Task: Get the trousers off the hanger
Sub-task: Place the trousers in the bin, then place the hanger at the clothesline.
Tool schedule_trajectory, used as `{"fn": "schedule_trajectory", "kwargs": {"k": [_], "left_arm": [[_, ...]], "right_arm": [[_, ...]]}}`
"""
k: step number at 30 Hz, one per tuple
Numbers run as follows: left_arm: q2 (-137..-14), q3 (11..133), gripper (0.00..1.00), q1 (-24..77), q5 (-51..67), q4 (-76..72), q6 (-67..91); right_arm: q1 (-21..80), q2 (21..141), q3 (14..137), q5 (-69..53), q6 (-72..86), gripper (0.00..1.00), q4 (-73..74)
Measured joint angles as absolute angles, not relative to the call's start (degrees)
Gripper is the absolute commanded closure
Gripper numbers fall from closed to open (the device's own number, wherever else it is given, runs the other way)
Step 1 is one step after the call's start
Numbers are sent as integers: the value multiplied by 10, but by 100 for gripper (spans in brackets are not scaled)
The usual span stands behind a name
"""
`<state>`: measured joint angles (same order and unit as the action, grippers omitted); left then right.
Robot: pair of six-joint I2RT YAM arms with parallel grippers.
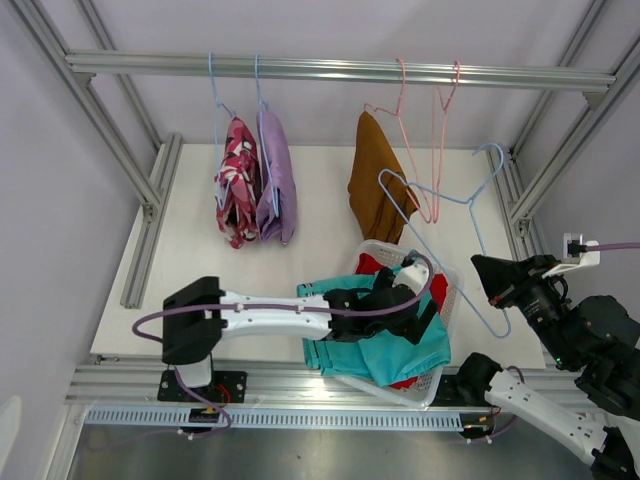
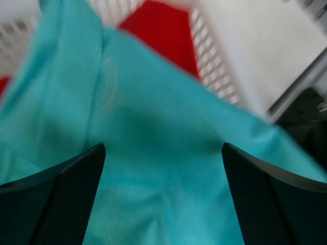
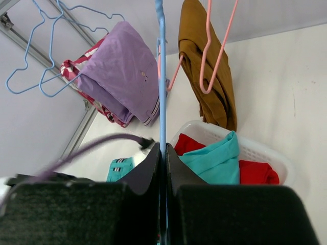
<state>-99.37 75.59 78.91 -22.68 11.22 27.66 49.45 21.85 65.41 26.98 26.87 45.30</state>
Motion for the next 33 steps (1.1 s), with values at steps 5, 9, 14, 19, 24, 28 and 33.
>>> {"fn": "schedule_trajectory", "kwargs": {"k": [5,9,14,19,24,28,33], "left_arm": [[-1050,691,1,782,-200,66,303],[-1049,675,0,782,-199,37,316],[-1029,681,1,783,-199,71,310],[-973,747,1,793,-212,177,277],[-856,833,1,805,-224,227,230],[-770,882,1,806,-228,247,197],[-706,888,1,806,-250,266,155]], "right_arm": [[502,218,654,283,269,100,457],[510,218,654,287,269,100,456],[515,218,654,291,269,100,456],[517,227,673,291,269,100,464],[517,241,721,284,264,100,484],[517,259,775,278,257,100,502],[518,285,856,280,238,100,531]]}}
